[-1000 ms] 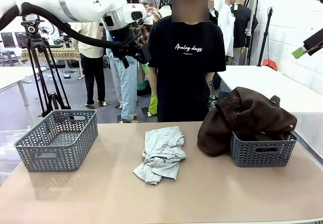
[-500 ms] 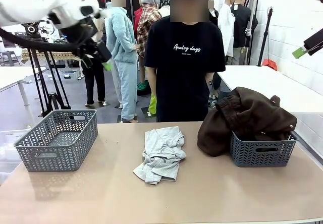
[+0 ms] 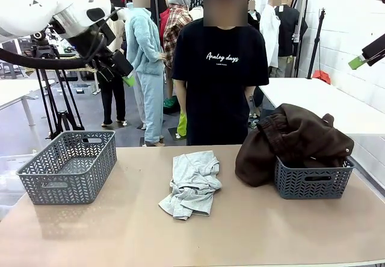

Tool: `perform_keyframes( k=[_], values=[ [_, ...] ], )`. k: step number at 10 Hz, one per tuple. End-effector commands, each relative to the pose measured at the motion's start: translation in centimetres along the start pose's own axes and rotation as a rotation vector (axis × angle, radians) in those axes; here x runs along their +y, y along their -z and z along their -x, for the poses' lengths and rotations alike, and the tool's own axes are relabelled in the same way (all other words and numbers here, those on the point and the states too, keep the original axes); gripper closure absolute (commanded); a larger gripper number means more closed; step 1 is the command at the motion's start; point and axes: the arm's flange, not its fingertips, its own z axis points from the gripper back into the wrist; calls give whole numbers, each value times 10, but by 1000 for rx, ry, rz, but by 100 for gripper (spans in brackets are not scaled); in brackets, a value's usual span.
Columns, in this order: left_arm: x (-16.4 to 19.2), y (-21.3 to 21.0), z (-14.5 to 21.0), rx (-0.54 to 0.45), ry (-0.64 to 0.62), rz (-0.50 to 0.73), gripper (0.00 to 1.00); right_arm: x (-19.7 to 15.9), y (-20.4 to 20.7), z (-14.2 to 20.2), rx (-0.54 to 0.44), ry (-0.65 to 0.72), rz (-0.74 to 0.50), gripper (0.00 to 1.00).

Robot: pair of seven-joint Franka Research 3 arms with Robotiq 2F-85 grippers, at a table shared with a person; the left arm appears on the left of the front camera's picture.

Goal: Sort the tops and bottoms.
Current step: Lift clothes from the center of the table with your right hand.

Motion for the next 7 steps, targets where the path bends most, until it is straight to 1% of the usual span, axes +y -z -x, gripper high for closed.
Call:
perform_keyframes(
  k=[1, 2, 3, 4, 5, 6, 7],
  values=[
    [0, -5, 0, -15, 1, -7, 0, 1, 2, 0, -1, -1, -1, 0],
    [0, -5, 0, -15, 1, -7, 0, 0, 0, 0, 0, 0, 0, 0],
    [0, -5, 0, -15, 1, -7, 0, 29, -5, -17, -116, -151, -143, 0],
    [0, -5, 0, -15, 1, -7, 0, 50, 13, -40, -126, -214, -194, 0],
    [0, -5, 0, -15, 1, -7, 0, 65, 44, -60, -84, -257, -263, 0],
    [0, -5, 0, -15, 1, -7, 0, 83, 78, -78, -22, -301, -347, 0],
    [0, -5, 0, -15, 1, -7, 0, 97, 107, -91, 19, -317, -407, 0]
  ],
)
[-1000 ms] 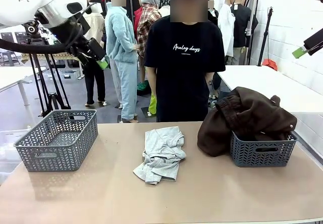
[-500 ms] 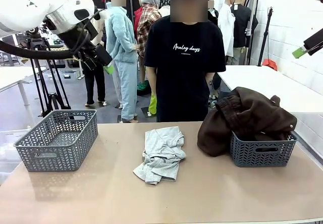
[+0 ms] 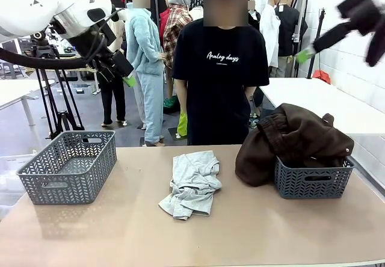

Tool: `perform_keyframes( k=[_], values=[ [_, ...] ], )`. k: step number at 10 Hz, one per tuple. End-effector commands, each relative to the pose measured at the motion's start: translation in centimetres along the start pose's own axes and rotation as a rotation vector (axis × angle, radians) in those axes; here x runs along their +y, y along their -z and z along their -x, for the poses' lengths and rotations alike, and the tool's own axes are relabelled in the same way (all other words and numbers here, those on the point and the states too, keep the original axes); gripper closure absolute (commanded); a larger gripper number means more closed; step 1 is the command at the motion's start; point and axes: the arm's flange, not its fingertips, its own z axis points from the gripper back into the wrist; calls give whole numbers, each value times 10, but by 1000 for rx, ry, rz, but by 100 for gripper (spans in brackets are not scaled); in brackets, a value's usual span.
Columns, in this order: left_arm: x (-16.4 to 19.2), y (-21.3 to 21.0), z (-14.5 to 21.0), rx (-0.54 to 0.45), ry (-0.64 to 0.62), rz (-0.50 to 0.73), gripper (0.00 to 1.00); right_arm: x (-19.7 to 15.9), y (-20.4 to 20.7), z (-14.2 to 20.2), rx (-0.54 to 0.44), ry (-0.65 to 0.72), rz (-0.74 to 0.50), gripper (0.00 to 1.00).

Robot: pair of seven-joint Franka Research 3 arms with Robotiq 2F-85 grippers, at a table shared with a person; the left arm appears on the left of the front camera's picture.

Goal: Sort the tops and bottoms.
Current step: Lift clothes from the center of the table with your right hand.

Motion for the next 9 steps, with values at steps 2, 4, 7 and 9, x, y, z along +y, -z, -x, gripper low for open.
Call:
perform_keyframes(
  k=[2, 4, 7, 9],
  values=[
    [1, -2, 1, -8, -2, -4, 0, -40, 87, -34, 62, -30, -257, 0],
    [1, -2, 1, -8, -2, -4, 0, -31, 153, -35, 63, -27, -351, 0],
    [1, -2, 1, -8, -2, -4, 0, -25, 178, -27, 75, -9, -357, 0],
    [1, -2, 1, -8, -2, -4, 0, -25, 178, -27, 75, -9, -357, 0]
  ],
)
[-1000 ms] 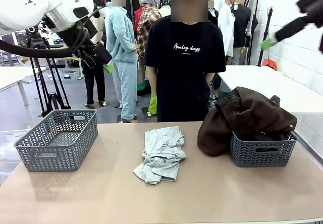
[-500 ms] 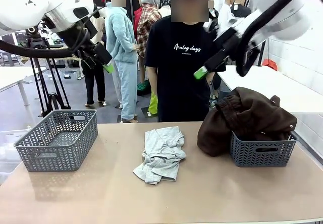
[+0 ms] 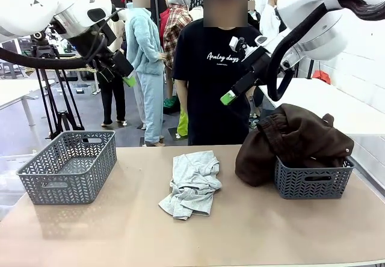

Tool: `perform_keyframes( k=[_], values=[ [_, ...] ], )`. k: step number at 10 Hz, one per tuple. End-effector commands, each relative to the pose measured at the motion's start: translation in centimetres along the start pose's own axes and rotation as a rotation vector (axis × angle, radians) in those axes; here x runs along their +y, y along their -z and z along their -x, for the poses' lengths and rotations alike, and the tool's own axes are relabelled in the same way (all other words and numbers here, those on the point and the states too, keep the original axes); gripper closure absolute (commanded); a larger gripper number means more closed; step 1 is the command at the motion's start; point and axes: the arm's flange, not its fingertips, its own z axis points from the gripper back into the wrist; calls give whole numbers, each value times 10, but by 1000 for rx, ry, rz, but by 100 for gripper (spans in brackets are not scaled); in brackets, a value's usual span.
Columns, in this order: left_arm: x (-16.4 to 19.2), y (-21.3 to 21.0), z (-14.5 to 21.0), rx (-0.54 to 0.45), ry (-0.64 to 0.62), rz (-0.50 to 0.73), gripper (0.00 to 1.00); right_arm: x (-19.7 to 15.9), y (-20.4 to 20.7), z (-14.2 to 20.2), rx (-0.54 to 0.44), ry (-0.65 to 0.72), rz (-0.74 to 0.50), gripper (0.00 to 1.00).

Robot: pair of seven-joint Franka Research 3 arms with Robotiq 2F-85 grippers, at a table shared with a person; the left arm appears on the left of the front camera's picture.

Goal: Sort the tops and bottoms.
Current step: Lift clothes from the center of the table with your right hand.

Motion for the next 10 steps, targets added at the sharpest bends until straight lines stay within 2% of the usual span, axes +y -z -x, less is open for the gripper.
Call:
perform_keyframes(
  k=[1, 3, 4, 5, 6, 8, 10],
  values=[
    [1, -1, 1, -8, -2, -4, 0, 2, -4, -1, -6, 2, -4, 0],
    [1, -1, 1, -8, -2, -4, 0, 0, -5, 0, -3, 1, 6, 0],
    [1, -1, 1, -8, -2, -4, 0, 1, 27, -26, 212, 193, 169, 0],
    [1, -1, 1, -8, -2, -4, 0, -3, 55, -50, 355, 311, 256, 0],
    [1, -1, 1, -8, -2, -4, 0, -7, 84, -68, 454, 350, 276, 0],
    [1, -1, 1, -8, -2, -4, 0, -29, 137, -78, 561, 415, 312, 0],
    [1, -1, 1, -8, -2, -4, 0, -50, 181, -63, 637, 510, 430, 0]
  ],
)
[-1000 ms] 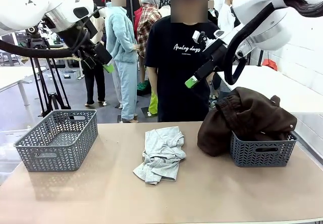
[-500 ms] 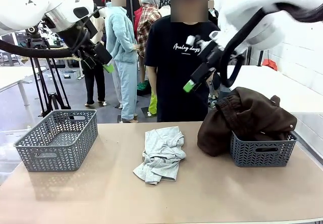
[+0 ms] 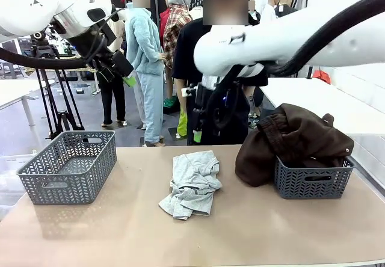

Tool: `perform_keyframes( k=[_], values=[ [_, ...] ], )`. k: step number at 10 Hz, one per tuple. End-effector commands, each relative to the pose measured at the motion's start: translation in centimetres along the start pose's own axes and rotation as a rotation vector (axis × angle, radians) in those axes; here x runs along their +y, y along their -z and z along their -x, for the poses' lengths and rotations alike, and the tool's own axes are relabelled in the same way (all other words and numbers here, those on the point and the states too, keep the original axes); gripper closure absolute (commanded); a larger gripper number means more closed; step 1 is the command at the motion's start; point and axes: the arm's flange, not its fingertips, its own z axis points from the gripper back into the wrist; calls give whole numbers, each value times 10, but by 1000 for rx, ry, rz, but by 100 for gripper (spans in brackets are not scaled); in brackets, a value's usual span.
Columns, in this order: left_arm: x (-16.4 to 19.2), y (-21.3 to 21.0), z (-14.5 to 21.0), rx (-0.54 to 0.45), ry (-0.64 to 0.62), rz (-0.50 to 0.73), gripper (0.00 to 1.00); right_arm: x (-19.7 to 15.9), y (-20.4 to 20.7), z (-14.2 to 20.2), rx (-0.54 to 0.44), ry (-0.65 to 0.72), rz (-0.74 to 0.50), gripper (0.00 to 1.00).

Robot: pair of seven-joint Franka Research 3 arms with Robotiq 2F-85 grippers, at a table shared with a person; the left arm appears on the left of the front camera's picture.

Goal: Sort the tops and bottoms.
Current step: Lift clothes from the center of the table with your right hand.

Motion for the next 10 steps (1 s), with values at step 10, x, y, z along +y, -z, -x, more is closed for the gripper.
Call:
perform_keyframes(
  k=[10],
  values=[
    [1, -1, 1, -8, -2, -4, 0, 19, 119, -23, 19, 4, 88, 0]
  ],
)
